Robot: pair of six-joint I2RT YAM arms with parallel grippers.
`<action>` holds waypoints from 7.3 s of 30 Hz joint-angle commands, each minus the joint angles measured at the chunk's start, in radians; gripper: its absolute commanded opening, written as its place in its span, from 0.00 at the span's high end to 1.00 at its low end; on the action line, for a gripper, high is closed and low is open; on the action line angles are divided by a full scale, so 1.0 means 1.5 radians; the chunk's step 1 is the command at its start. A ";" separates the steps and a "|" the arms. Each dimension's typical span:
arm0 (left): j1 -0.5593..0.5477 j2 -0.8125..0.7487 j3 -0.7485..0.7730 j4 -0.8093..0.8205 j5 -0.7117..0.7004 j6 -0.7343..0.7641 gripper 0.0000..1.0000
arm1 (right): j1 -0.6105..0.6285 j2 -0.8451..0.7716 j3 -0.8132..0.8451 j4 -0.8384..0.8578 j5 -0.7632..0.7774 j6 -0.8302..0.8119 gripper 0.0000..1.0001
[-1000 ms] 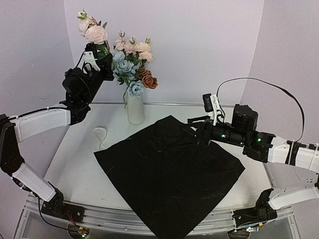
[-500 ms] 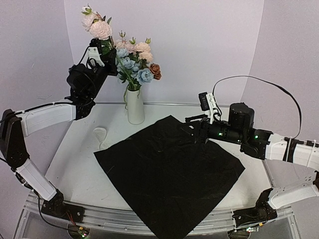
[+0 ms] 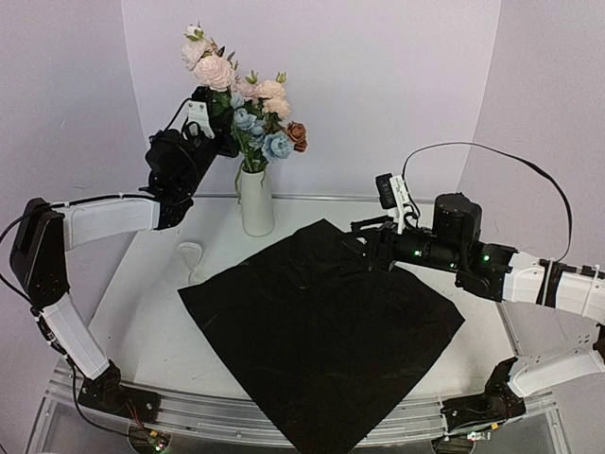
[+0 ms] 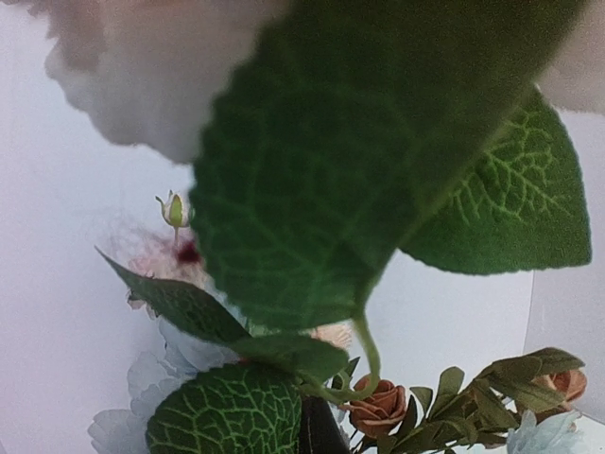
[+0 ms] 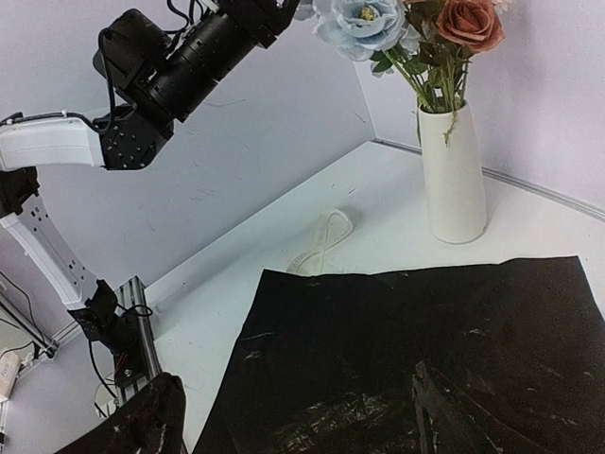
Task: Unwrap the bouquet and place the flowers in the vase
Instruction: Insert the fake flower into the vase, then reset both arms
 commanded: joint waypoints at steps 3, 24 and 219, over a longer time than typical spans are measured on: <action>0.001 0.016 0.007 0.031 0.017 0.003 1.00 | 0.004 0.003 0.033 0.016 0.005 -0.012 0.16; 0.001 0.107 -0.035 0.031 0.033 0.003 1.00 | 0.003 -0.012 0.018 0.012 0.013 -0.013 0.16; 0.011 0.019 -0.379 -0.570 -0.036 -0.684 1.00 | -0.204 0.346 -0.015 -0.319 0.329 0.334 1.00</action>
